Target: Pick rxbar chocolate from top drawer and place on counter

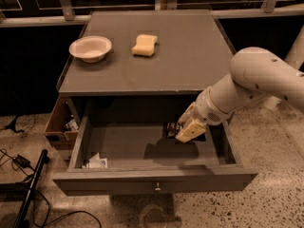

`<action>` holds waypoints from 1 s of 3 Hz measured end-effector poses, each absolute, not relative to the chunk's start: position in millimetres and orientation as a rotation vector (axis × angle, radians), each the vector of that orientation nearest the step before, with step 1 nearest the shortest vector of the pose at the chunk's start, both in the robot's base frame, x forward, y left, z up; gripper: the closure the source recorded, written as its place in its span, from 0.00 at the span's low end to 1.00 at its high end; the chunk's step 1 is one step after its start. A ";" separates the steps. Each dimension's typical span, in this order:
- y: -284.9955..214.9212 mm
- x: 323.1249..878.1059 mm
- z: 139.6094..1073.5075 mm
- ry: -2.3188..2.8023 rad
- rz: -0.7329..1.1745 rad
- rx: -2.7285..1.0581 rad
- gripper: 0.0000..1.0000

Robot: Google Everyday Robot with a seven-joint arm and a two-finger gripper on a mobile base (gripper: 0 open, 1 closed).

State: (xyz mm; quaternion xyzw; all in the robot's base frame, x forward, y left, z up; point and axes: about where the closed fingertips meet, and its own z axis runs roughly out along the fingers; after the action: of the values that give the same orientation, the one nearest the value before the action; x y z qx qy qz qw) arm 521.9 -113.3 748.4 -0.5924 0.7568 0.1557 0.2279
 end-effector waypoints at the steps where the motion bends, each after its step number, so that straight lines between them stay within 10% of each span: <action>1: -113.3 521.8 748.5 2.084 0.429 -1.632 1.00; 3: -88.7 519.7 842.6 1.961 0.293 -1.685 1.00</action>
Offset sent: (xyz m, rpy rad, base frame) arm -0.0095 0.0230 0.0681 -0.0164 -0.1083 0.0555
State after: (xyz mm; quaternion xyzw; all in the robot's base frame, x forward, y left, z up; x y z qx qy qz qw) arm 519.7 -88.7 842.6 -0.6241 0.7263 0.1084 0.2668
